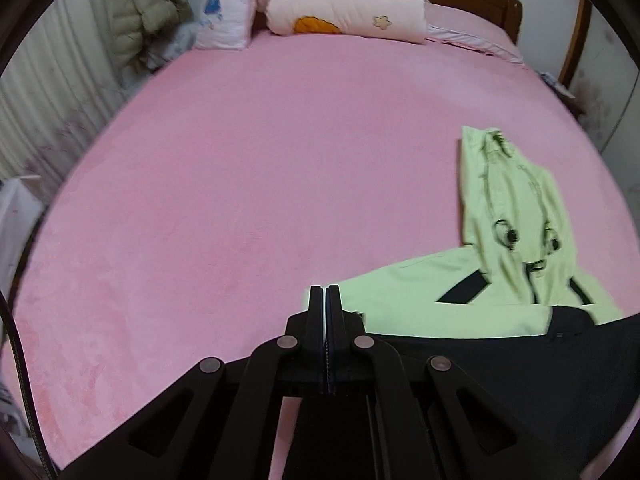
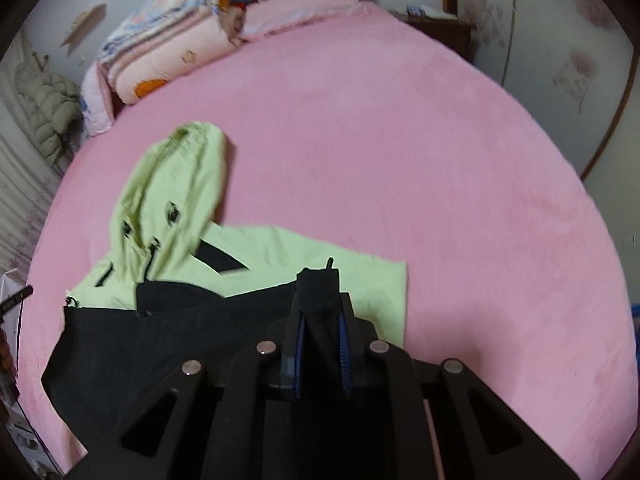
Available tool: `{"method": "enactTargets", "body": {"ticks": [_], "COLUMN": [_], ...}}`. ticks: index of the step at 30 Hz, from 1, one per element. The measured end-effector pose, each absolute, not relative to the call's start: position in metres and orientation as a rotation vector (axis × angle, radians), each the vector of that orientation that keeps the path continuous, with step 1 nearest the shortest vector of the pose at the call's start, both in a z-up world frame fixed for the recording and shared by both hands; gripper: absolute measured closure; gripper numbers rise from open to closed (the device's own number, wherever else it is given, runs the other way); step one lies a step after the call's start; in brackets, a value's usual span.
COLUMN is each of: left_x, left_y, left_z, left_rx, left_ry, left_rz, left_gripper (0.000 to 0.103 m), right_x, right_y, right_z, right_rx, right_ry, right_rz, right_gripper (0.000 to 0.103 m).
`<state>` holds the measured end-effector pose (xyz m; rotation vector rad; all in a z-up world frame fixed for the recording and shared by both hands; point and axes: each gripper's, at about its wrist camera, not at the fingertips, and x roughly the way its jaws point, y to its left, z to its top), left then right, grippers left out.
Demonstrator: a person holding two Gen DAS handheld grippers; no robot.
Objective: Fold large clothes
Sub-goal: 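Lift the black hem with both grippers off the bed, then fold the black hem with both grippers up over the jacket toward the hood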
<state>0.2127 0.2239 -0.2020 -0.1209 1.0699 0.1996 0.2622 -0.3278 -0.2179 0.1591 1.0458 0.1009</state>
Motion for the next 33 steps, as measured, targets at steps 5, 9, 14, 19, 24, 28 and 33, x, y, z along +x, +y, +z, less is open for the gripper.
{"method": "enactTargets", "body": {"ticks": [5,9,14,19,24,28,33], "left_x": [0.216,0.216,0.219,0.224,0.232,0.236,0.230], "left_y": [0.239,0.249,0.255,0.245,0.240,0.244,0.235], "left_z": [-0.237,-0.264,-0.287,-0.307,-0.323,-0.331,-0.322], "left_rx": [-0.165,-0.170,-0.162,-0.129,-0.104,-0.134,-0.079], "left_ry": [1.230,1.314,1.345,1.373,1.380,1.381,1.329], "left_rz": [0.043,-0.040,-0.063,-0.093,-0.103,-0.099,-0.095], "left_gripper": [0.099,0.080,0.054,0.050,0.045,0.044,0.087], "right_x": [0.271,0.269,0.269,0.269,0.268,0.268,0.265], "right_y": [-0.320,-0.324,-0.325,-0.324,-0.323,-0.323,-0.323], "right_z": [-0.227,-0.232,-0.238,-0.243,-0.253,-0.260,-0.263], "right_rx": [0.143,0.152,0.137,0.135,0.136,0.132,0.142], "right_ry": [1.075,1.083,1.094,1.103,1.120,1.137,1.144], "right_rz": [0.101,0.103,0.103,0.095,0.081,0.076,0.073], "right_gripper": [0.090,0.090,0.090,0.090,0.090,0.090,0.090]}}
